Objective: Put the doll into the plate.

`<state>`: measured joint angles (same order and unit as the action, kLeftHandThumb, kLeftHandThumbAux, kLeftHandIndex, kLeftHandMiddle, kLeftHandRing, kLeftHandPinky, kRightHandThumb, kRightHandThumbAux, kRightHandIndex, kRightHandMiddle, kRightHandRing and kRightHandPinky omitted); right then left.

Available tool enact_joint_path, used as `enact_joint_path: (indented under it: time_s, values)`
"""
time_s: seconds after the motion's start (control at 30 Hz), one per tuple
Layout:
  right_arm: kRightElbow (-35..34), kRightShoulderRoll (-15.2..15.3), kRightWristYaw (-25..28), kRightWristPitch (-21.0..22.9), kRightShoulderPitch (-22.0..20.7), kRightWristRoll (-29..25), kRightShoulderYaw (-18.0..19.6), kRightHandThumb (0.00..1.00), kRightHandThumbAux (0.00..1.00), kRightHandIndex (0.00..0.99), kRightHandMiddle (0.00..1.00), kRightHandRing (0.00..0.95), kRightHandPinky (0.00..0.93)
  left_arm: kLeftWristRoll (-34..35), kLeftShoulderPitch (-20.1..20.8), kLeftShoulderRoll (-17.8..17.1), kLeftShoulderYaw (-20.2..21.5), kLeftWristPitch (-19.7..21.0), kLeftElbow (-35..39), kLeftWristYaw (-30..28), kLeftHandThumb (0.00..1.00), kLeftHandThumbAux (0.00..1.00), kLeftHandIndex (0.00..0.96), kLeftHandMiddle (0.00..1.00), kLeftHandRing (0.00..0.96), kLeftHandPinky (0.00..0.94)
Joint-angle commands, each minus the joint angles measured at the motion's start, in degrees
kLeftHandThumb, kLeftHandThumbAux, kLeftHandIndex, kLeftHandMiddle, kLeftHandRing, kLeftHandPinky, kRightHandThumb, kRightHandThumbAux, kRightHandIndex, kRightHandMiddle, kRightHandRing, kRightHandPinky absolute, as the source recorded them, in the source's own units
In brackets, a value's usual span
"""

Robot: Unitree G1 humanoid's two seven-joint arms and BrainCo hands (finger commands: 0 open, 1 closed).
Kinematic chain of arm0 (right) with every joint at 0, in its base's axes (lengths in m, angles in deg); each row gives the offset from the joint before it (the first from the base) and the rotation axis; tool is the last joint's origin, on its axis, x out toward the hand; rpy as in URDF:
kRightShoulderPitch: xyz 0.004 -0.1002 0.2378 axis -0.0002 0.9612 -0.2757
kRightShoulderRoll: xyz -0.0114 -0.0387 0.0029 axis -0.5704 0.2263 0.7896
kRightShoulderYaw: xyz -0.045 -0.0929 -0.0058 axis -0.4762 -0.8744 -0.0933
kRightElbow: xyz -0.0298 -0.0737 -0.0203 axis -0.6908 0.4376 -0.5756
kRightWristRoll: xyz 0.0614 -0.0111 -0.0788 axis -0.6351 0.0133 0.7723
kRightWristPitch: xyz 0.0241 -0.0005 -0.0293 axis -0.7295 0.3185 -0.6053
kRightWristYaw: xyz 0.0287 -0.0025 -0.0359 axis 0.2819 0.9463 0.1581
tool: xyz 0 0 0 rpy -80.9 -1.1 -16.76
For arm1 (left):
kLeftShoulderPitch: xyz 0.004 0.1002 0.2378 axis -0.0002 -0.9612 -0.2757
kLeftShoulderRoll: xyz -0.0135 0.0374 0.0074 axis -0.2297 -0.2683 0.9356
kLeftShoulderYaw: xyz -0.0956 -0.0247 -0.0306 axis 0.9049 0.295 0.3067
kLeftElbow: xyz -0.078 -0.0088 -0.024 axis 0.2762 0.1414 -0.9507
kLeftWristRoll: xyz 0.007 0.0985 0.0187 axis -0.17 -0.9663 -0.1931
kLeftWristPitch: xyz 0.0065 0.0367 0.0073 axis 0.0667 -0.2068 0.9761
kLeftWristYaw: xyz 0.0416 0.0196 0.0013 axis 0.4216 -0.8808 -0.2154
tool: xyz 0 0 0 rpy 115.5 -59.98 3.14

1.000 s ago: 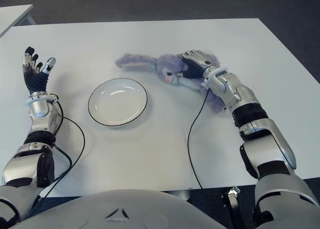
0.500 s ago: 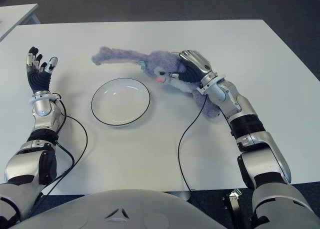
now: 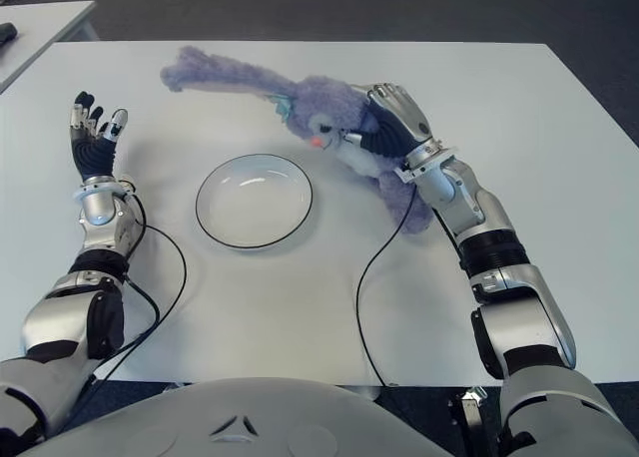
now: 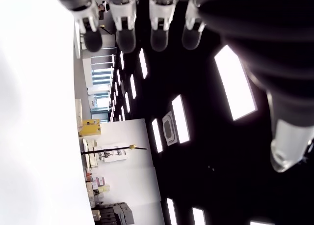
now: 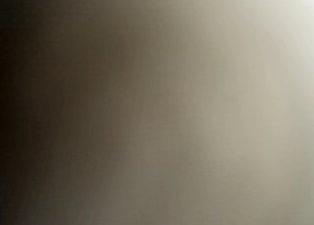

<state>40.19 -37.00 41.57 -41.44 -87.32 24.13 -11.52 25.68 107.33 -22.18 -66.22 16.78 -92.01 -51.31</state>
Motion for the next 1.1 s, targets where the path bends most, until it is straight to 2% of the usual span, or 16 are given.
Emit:
enact_joint_path:
  time_s: [0.03, 0.43, 0.77, 1.1]
  values:
    - [0.79, -0.84, -4.21, -1.45, -2.14, 2.45, 1.34, 0.704, 0.718, 0.439, 0.85, 0.834, 0.811, -1.31, -12.95, 12.59, -1.97, 2.22, -11.21, -1.91, 0.0, 0.565, 0.028, 0.082, 0.081, 0.085]
    - [4.29, 1.05, -11.11, -0.97, -6.04, 8.18, 1.28, 0.7, 0.719, 0.438, 0.85, 0.83, 0.82, -2.48, -13.38, 15.06, -3.04, 1.95, -12.45, -1.79, 0.0, 0.543, 0.044, 0.104, 0.102, 0.101]
    - [6.75, 1.36, -14.6, -1.48, -8.81, 10.19, 1.27, 0.698, 0.719, 0.438, 0.855, 0.836, 0.835, -1.71, -13.12, 15.47, -2.49, 1.09, -12.47, -2.75, 0.0, 0.533, 0.053, 0.112, 0.106, 0.1]
    - [7.81, 1.41, -16.05, -1.58, -11.11, 11.36, 0.61, 0.697, 0.719, 0.438, 0.846, 0.824, 0.809, -3.0, -13.19, 15.78, -3.47, 1.4, -12.76, -1.47, 0.0, 0.527, 0.045, 0.109, 0.099, 0.077]
